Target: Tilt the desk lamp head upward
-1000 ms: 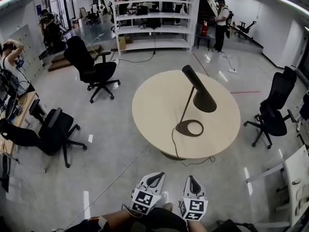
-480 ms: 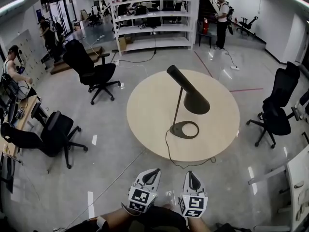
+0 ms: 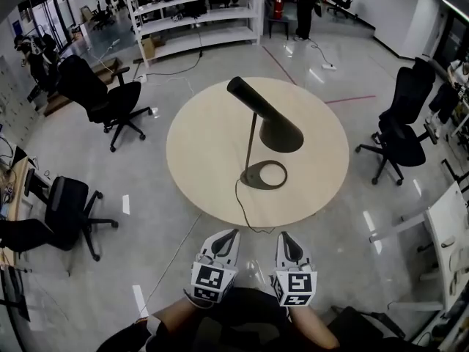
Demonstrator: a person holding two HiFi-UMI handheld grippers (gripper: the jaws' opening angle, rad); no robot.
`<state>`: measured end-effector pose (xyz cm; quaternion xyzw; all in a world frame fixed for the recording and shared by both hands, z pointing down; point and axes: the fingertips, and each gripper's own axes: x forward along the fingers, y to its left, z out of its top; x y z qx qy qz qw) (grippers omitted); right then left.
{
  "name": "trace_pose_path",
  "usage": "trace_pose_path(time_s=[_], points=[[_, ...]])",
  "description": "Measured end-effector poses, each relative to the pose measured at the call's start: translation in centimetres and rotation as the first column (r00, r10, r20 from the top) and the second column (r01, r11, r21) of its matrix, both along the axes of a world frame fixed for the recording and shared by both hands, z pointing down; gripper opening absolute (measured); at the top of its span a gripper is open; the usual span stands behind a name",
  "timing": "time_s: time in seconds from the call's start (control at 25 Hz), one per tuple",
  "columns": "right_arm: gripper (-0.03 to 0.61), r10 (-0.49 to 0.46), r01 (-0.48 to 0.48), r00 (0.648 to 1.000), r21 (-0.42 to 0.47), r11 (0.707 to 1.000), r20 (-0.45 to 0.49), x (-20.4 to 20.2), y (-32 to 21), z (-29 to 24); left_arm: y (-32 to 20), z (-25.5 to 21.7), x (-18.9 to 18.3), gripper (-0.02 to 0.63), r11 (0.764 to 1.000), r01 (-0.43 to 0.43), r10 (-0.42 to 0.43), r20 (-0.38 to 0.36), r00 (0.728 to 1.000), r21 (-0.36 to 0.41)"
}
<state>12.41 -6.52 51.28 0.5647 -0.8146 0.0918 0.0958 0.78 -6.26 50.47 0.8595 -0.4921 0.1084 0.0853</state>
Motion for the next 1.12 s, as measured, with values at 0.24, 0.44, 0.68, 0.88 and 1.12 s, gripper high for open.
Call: trace_pose_path(time_s=[0.24, 0.44, 0.68, 0.88, 1.12], points=[[0.014, 0.065, -0.065, 0.998, -0.014, 0.998, -0.003, -2.9, -4.8, -0.9, -5.7, -0.8, -2.6, 0.048, 0.996, -0.084, 0.084, -0.019, 0.996, 0.011], [0.014, 0.112, -0.111, 0.994, -0.032, 0.993, 0.0, -5.1, -8.7, -0.7, -9.8, -1.0, -5.2, 0.048, 0.99, -0.137, 0.137, -0.037, 0.99, 0.018], [0.014, 0.173, -0.174, 0.984, -0.047, 0.984, -0.028, -6.9, -12.3, -0.7, -13.7, -1.1, -7.8, 0.048, 0.982, -0.185, 0.186, -0.042, 0.982, 0.03], [0.014, 0.206, -0.208, 0.978, -0.045, 0.977, -0.044, -7.3, -14.9, -0.9, -16.3, -1.2, -8.7, 0.048, 0.976, -0.213, 0.215, -0.057, 0.975, 0.04], [0.014, 0.198, -0.2, 0.98, -0.053, 0.978, -0.026, -6.3, -17.6, -1.0, -18.8, -2.2, -8.4, 0.048, 0.977, -0.205, 0.208, -0.051, 0.977, 0.055]])
